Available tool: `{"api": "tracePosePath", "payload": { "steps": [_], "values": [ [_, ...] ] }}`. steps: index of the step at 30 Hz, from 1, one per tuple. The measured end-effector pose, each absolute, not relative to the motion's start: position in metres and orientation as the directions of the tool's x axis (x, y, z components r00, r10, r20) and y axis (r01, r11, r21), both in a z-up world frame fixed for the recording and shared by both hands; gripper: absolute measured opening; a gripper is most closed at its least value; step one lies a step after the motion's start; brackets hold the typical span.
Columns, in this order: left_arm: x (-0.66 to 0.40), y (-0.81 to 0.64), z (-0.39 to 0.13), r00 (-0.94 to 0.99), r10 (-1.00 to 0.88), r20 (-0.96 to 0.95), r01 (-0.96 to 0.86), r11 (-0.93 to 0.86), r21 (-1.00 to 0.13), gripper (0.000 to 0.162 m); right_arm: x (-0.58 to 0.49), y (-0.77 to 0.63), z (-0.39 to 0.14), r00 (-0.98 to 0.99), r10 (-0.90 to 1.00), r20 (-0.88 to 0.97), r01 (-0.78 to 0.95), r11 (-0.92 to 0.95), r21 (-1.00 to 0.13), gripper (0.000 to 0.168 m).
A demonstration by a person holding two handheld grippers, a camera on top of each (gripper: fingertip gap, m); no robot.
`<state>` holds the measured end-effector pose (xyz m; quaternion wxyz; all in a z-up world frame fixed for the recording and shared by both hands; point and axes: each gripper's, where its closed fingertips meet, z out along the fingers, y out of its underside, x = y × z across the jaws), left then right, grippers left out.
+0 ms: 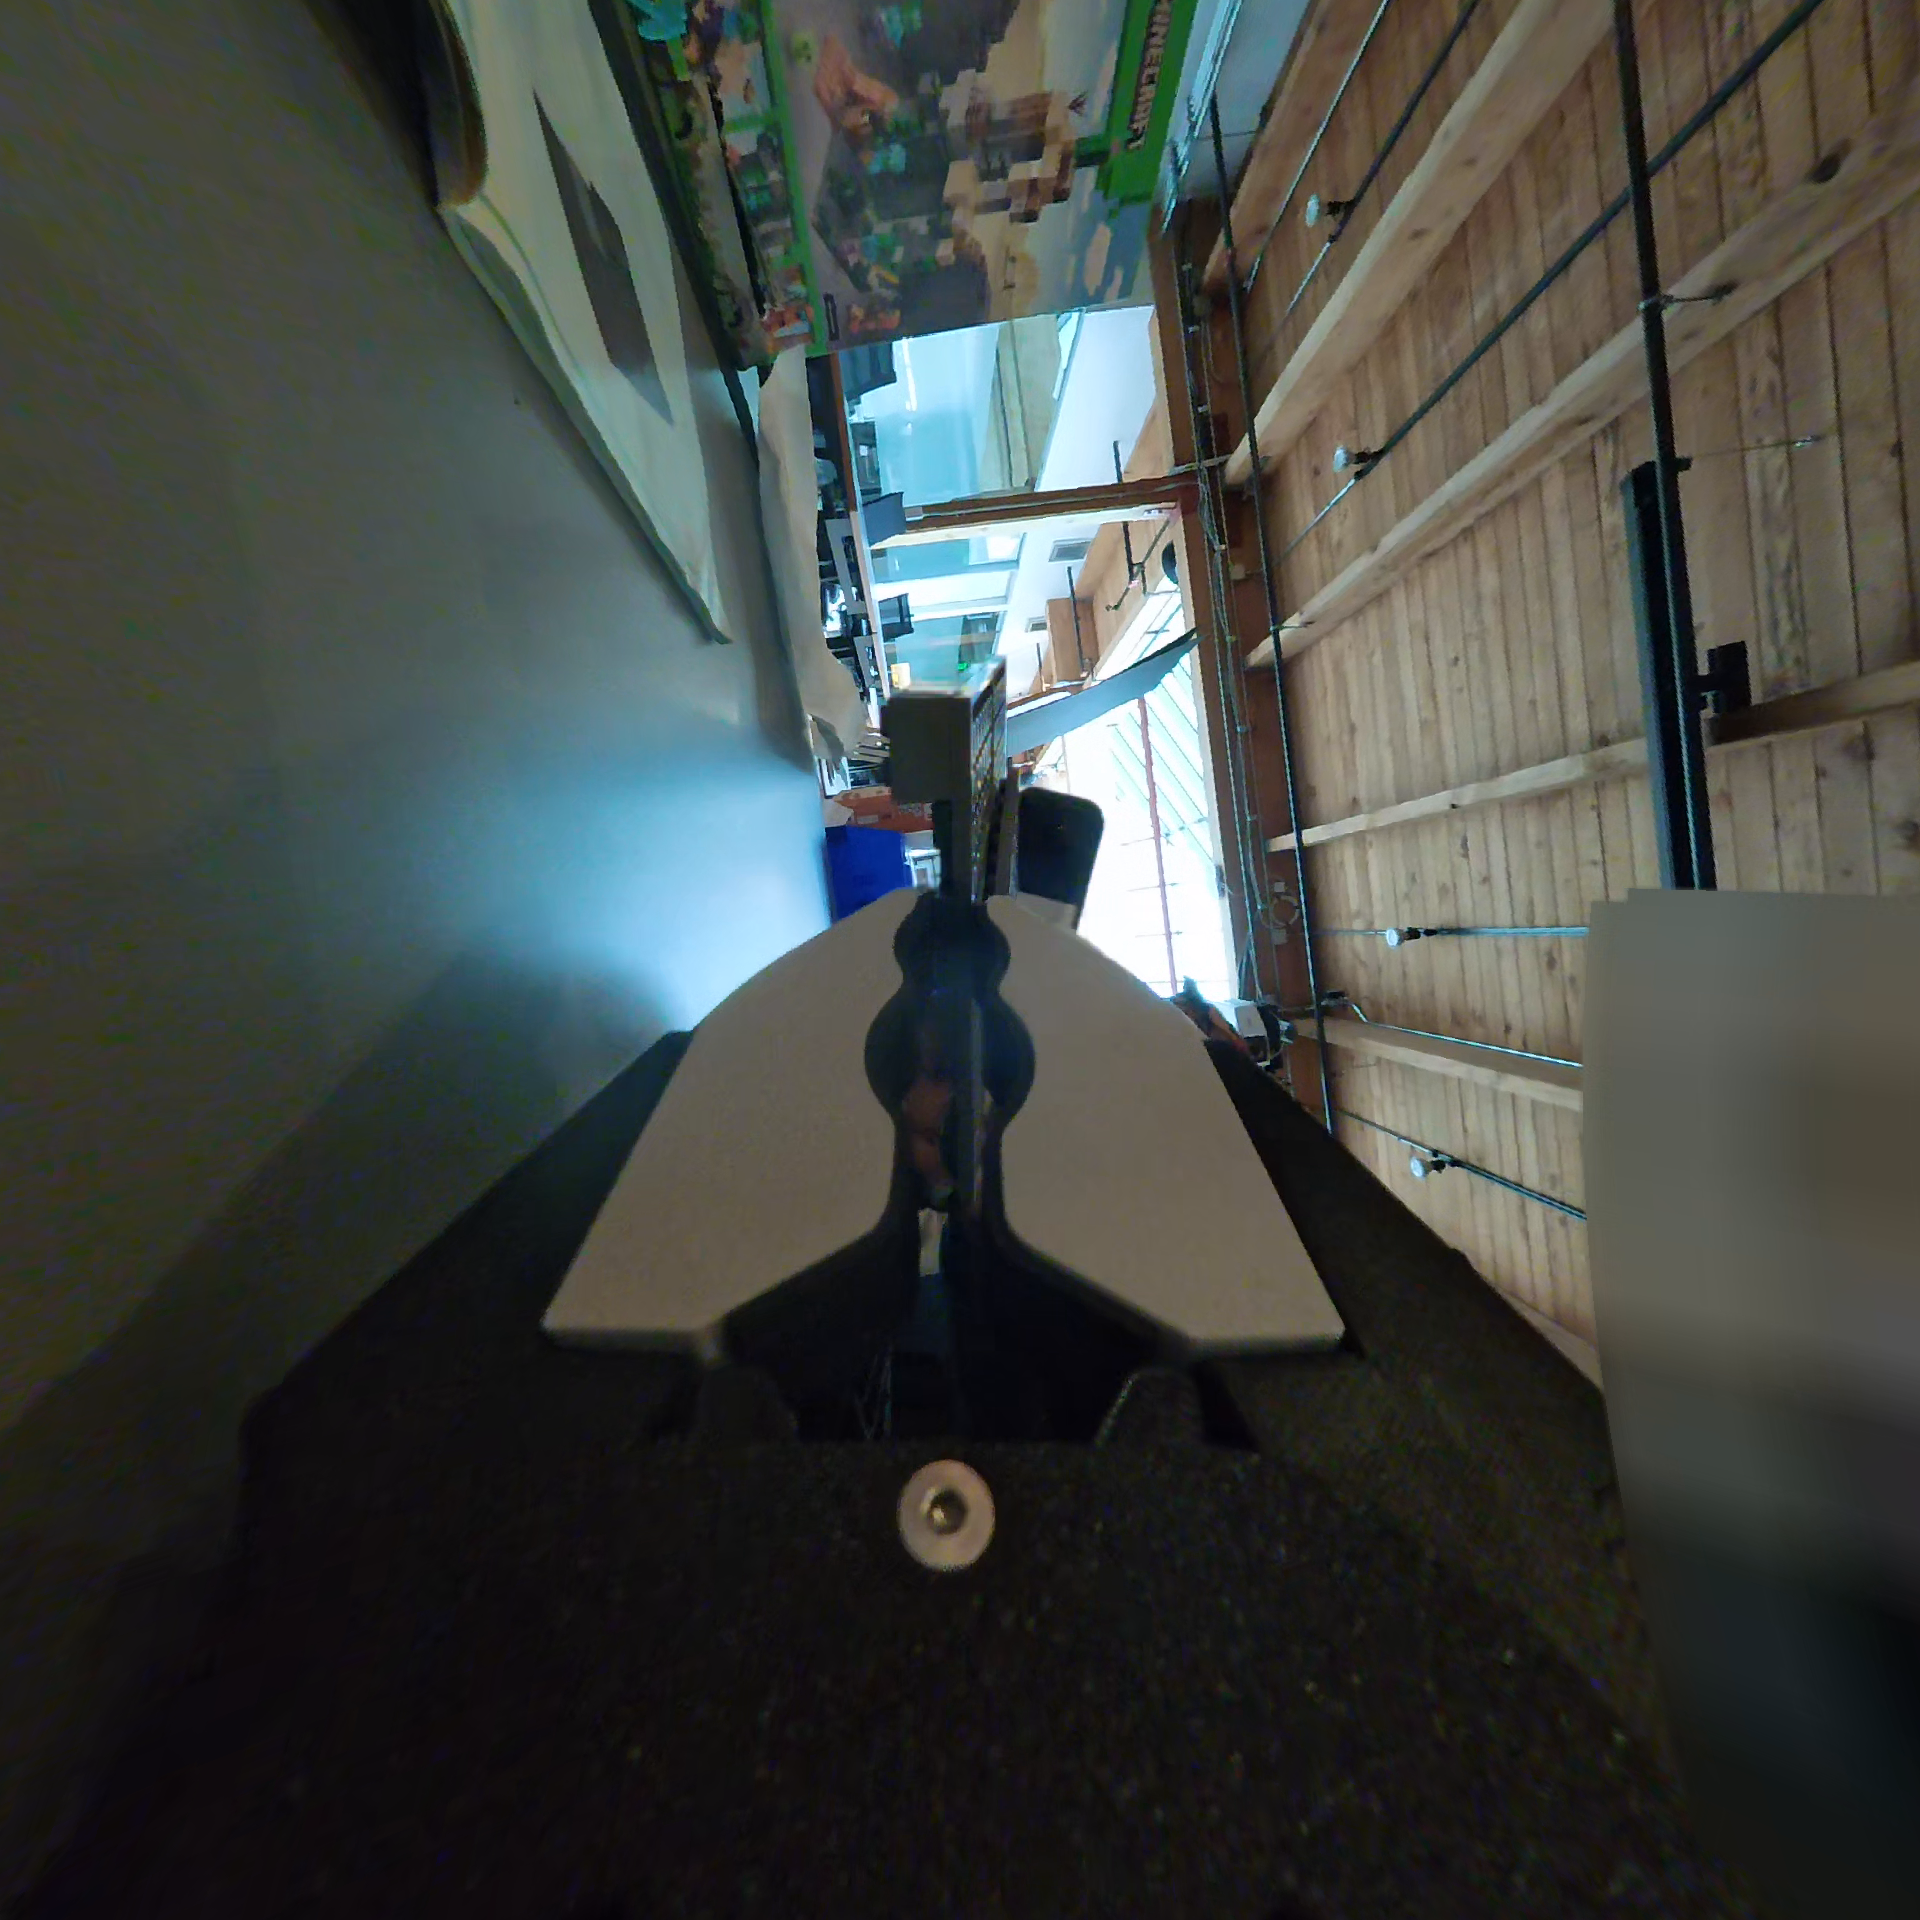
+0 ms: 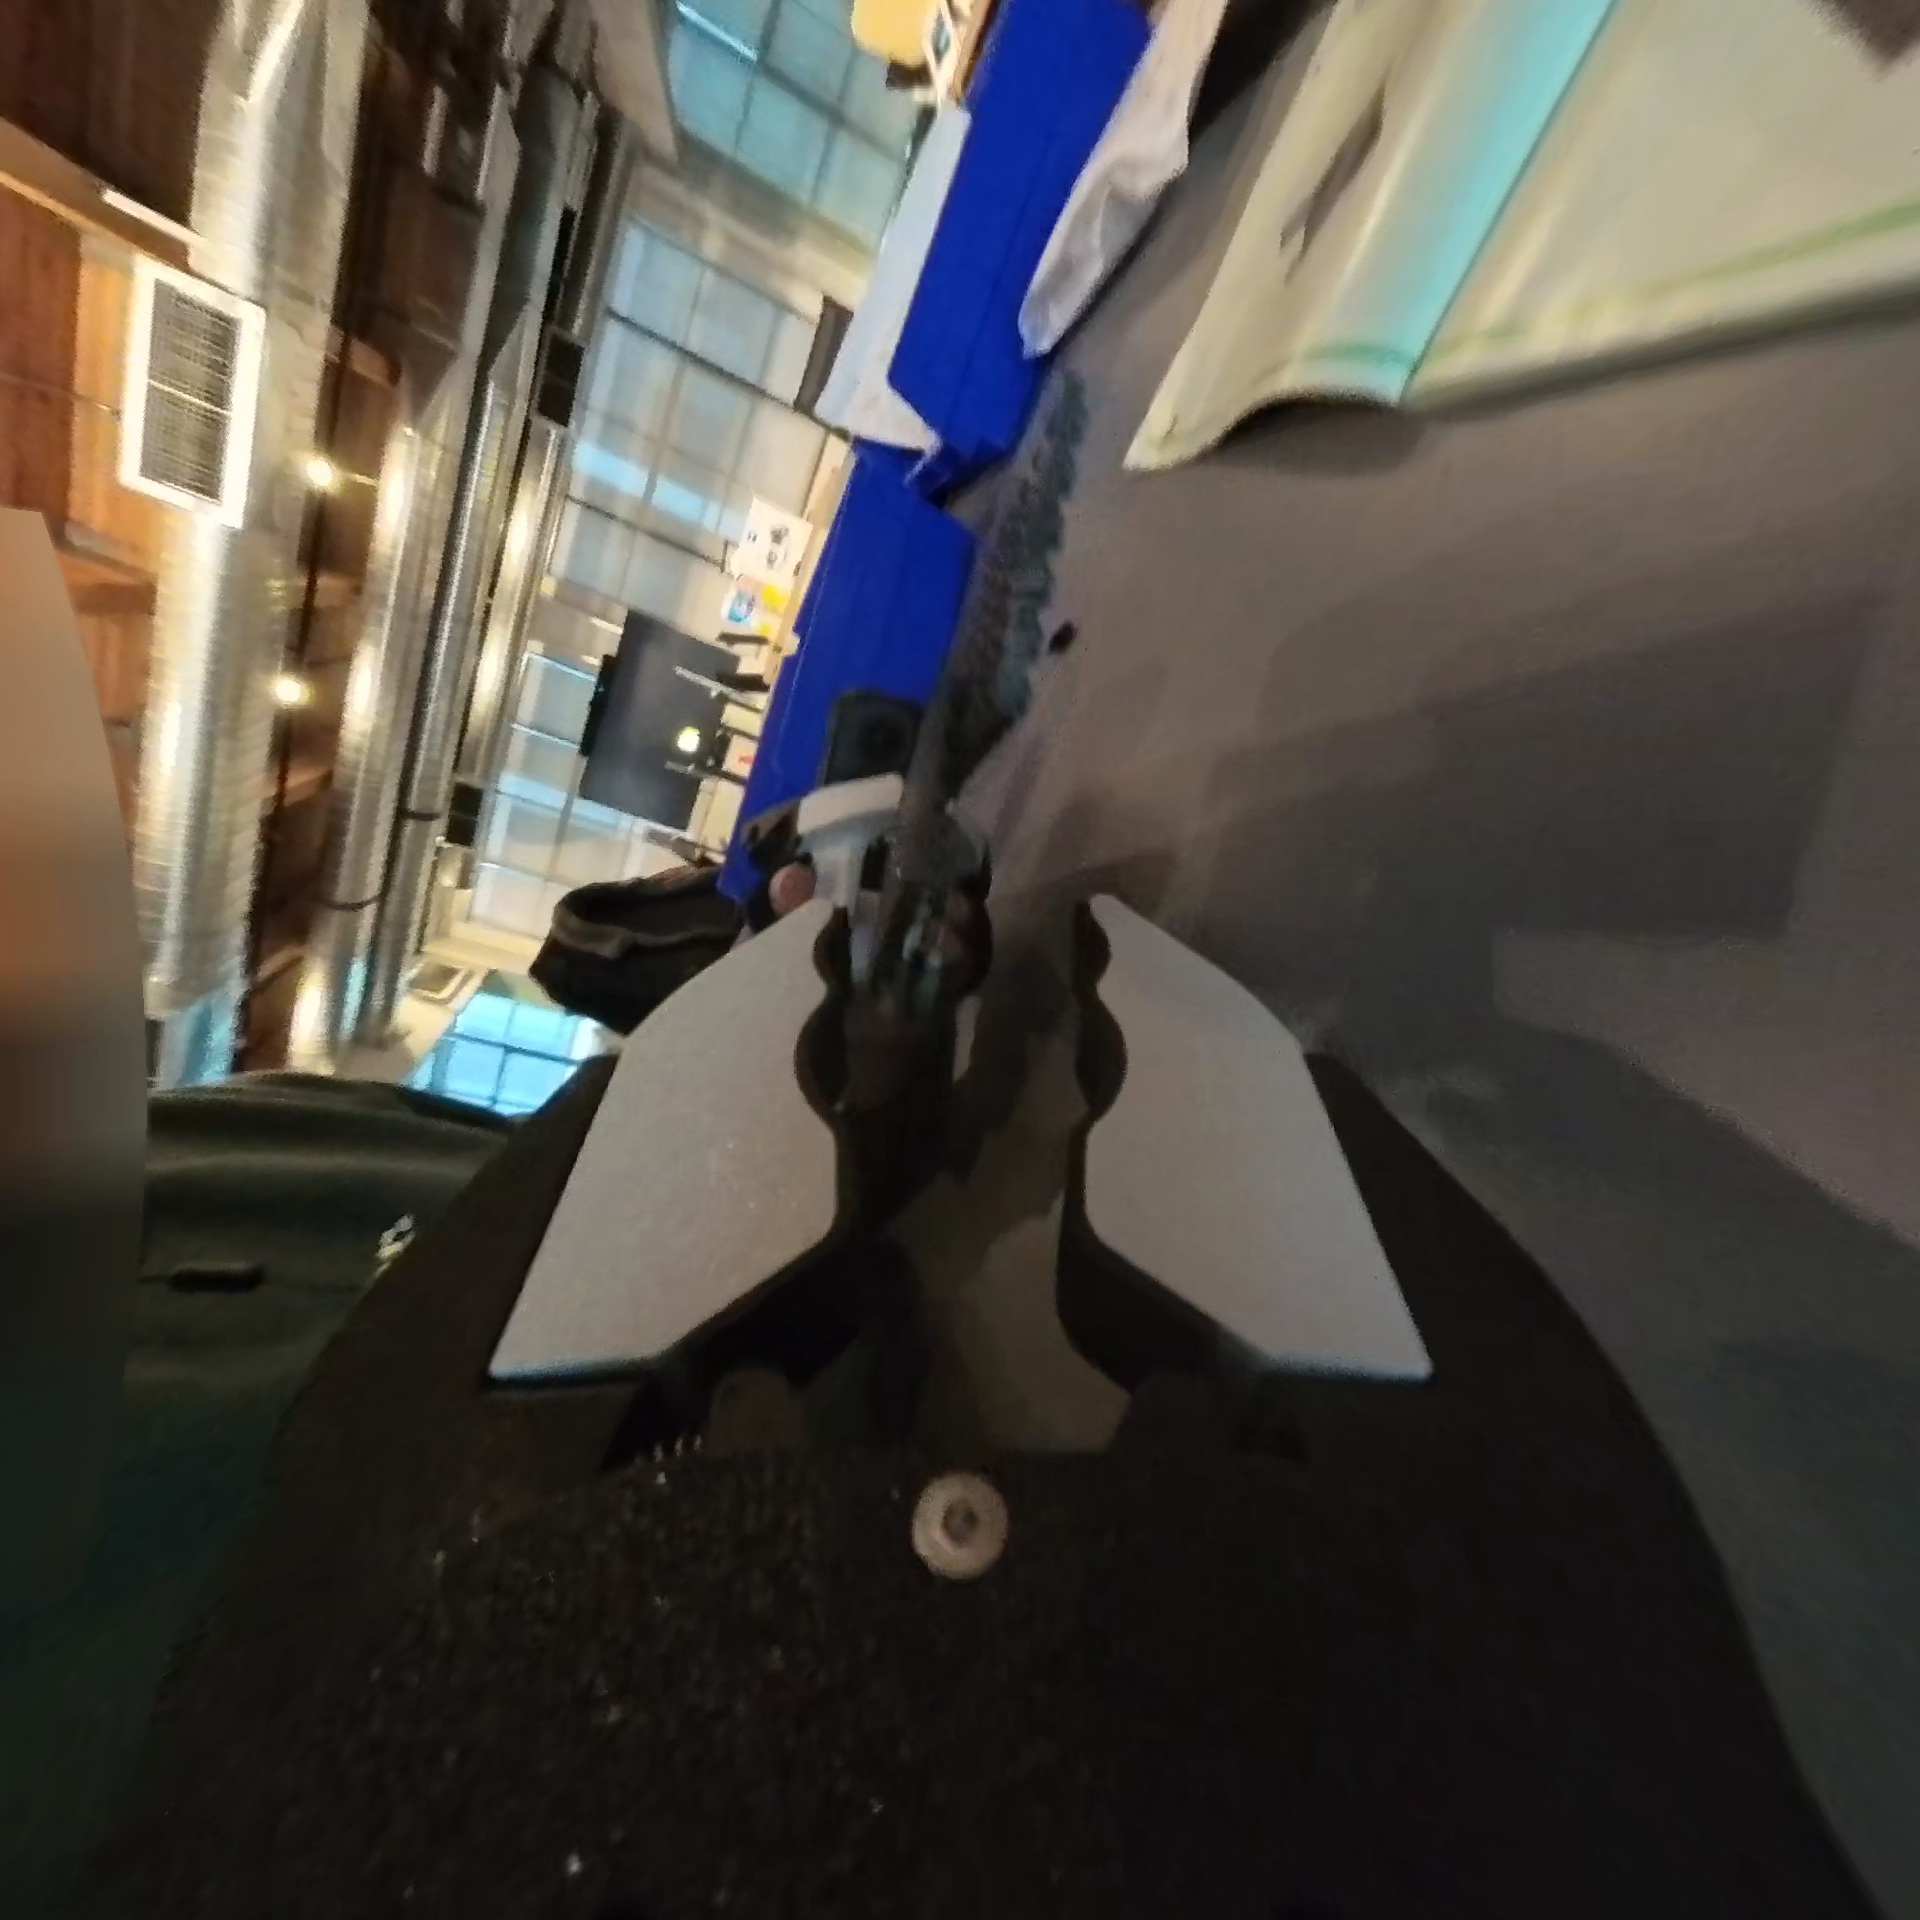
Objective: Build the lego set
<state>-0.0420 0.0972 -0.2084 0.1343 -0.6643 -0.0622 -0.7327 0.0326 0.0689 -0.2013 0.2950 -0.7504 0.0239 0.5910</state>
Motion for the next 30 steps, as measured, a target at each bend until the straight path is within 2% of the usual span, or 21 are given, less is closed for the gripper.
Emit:
{"api": "tracePosePath", "payload": {
  "steps": [7,10,14,21,22,25,28,30],
  "values": [
    [-0.038,0.095,-0.202,-0.093,-0.129,0.987,0.280,-0.955,-0.098,0.006,0.001,0.066,-0.200,0.222,0.297,-0.929,-0.386,-0.848,-0.363,0.040],
    [-0.039,0.094,-0.199,-0.080,-0.143,0.986,0.280,-0.953,-0.116,0.006,-0.004,0.071,-0.201,0.191,0.282,-0.940,-0.420,-0.842,-0.338,0.032],
    [-0.042,0.094,-0.200,-0.053,-0.161,0.986,0.279,-0.950,-0.141,0.006,-0.008,0.070,-0.196,0.144,0.285,-0.948,-0.442,-0.838,-0.319,0.011],
    [-0.042,0.094,-0.193,-0.003,-0.268,0.964,0.260,-0.931,-0.258,0.006,-0.008,0.069,-0.193,0.082,0.272,-0.959,-0.482,-0.831,-0.278,0.010],
    [-0.042,0.093,-0.192,0.000,-0.290,0.957,0.250,-0.927,-0.281,0.010,-0.008,0.069,-0.192,0.077,0.271,-0.959,-0.484,-0.831,-0.274,0.010],
    [-0.046,0.090,-0.192,0.051,-0.379,0.924,0.207,-0.901,-0.381,0.033,-0.006,0.068,-0.191,0.066,0.276,-0.959,-0.486,-0.830,-0.272,0.010],
    [-0.040,0.069,-0.197,0.079,-0.477,0.875,0.070,-0.873,-0.482,0.051,-0.005,0.069,-0.189,0.047,0.286,-0.957,-0.494,-0.826,-0.271,0.009],
    [-0.031,0.056,-0.199,0.064,-0.502,0.863,0.018,-0.864,-0.503,0.052,-0.008,0.069,-0.188,0.044,0.294,-0.955,-0.492,-0.825,-0.276,0.009]
  ]
}}
